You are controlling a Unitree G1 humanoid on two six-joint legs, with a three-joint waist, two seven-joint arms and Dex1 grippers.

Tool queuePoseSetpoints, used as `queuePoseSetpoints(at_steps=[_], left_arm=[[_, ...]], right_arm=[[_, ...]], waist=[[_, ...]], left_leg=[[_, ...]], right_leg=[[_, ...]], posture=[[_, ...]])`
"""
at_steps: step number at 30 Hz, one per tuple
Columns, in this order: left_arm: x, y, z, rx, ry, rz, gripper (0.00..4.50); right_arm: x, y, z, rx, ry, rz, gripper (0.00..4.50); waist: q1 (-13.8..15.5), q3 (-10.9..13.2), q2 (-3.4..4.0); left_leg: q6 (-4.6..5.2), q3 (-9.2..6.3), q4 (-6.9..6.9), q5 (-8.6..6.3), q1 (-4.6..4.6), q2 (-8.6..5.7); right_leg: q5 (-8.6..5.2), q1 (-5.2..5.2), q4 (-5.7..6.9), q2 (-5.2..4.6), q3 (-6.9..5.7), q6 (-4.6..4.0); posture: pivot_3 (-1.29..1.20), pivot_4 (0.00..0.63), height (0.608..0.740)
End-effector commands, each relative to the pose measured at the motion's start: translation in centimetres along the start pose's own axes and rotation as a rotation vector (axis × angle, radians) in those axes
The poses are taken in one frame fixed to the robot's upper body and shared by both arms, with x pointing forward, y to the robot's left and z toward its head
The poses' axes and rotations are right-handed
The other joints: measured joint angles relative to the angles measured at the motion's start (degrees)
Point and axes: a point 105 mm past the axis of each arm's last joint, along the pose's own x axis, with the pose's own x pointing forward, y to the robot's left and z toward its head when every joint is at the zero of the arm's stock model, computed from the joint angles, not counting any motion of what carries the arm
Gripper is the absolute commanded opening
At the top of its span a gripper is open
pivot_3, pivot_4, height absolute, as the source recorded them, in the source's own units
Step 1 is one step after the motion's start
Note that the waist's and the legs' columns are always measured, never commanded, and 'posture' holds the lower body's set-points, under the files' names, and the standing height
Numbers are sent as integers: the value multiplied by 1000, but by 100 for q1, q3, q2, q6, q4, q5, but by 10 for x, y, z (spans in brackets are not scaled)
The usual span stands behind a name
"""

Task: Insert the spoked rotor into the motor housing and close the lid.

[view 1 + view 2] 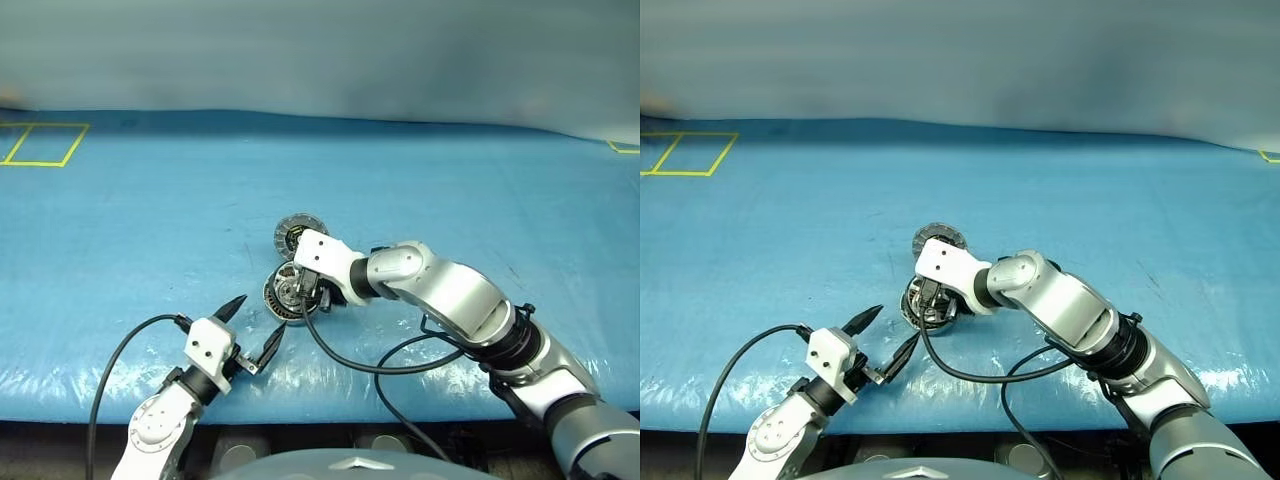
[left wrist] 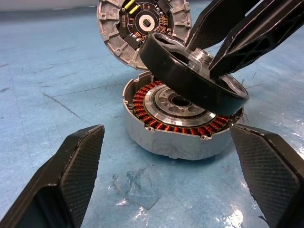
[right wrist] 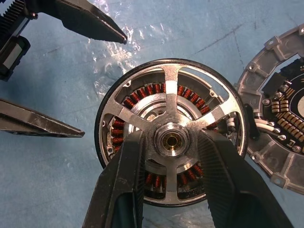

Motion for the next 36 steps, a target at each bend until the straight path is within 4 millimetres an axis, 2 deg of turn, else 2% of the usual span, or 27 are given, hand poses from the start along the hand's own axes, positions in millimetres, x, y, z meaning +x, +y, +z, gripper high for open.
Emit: queuePoseSetpoints(at_steps=[1,8,15,20,23,32,36], left_arm=[[1,-1,13,21,-53,0,4500],[2,-1,13,21,-56,4,4500],[1,-1,13,20,-56,9,4500],[0,0,13,20,-53,11,4500],[0,-1,12,20,-52,8,4500],[0,0,13,24,-53,-1,4500],[1,0,14,27,-53,-4,4500]], right_arm=[[-2,0,2,-29,-2,-3,1330],[4,3,-1,-24,9,4,1330],[6,2,1,-18,10,-6,3616],[-1,-4,11,46,-57,-44,3616],[2,-7,17,141,-130,-79,3034],[17,-1,9,286,-202,-96,100],[27,-1,-13,350,-169,-101,42]], waist=[[0,0,0],[-3,0,0],[-5,0,0],[-8,0,0],[-8,-1,-1],[-14,0,0],[-16,-1,1]], left_leg=[[0,0,0,0,0,0],[0,0,1,0,0,0],[0,0,1,0,0,0],[0,0,1,0,0,0],[0,-1,1,0,0,1],[0,0,1,0,0,0],[0,0,2,0,0,0]], right_leg=[[0,0,0,0,0,0],[0,0,0,0,0,0],[0,0,1,0,0,0],[0,0,1,0,0,0],[1,0,1,1,0,1],[1,0,2,1,0,1],[1,0,2,1,1,1]], posture=[[0,150,740],[0,150,740],[0,150,740],[0,150,740],[0,150,740],[0,150,740],[0,150,740]])
